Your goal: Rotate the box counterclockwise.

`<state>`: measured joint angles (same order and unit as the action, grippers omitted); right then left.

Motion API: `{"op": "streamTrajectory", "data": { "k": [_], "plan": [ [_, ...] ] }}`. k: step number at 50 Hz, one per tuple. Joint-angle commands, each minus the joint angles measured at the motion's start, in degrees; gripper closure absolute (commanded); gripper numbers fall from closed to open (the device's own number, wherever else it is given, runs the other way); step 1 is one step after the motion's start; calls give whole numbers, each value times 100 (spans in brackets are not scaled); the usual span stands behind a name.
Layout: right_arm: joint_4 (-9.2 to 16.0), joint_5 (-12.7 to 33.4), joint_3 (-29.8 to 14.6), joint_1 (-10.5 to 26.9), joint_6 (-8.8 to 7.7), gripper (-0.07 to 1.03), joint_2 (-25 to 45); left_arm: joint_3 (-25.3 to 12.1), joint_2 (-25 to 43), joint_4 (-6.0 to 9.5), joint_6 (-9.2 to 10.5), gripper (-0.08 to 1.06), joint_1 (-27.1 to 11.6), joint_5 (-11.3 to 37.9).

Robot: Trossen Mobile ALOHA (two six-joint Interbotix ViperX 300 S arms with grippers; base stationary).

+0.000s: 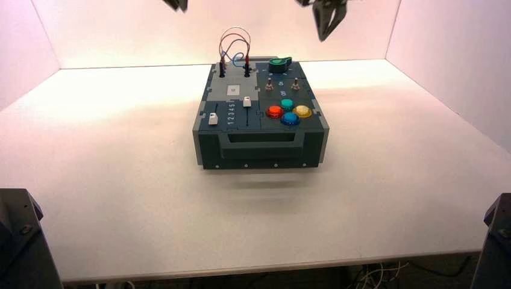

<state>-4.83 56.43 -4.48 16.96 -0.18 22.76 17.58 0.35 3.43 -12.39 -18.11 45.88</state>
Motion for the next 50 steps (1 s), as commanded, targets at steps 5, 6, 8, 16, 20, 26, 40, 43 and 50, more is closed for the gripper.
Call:
{"op": "streamTrajectory", "data": {
  "k": [5, 6, 8, 16, 20, 26, 40, 43, 50],
  "plan": [
    [0, -624, 1433, 369, -70, 97, -1731, 633, -1143, 167, -9, 57, -62, -281],
    [9, -712, 1617, 439, -79, 96, -1925, 721, -1230, 176, -9, 54, -62, -325],
    [35, -861, 1969, 562, -79, 92, -2303, 870, -1336, 185, -9, 49, -70, -387],
    [141, -1204, 3050, 1063, -79, 57, -3612, 1345, -1600, 229, -9, 38, -202, -580],
    [167, -1230, 3454, 1310, -79, 30, -4078, 1415, -1600, 229, -18, 37, -334, -571],
    [229, -1310, 4008, 1626, -97, 18, -4649, 1529, -1600, 220, -35, 36, -510, -545],
    [369, -1723, 4922, 1679, -105, 20, -5651, 1705, -1512, 211, -44, 36, -765, -615],
    [369, -1802, 5054, 1679, -123, 23, -5783, 1705, -1494, 211, -70, 36, -826, -624],
    [369, -2048, 5396, 1679, -132, 24, -5836, 1731, -1459, 202, -176, 36, -888, -650]
  ]
}}
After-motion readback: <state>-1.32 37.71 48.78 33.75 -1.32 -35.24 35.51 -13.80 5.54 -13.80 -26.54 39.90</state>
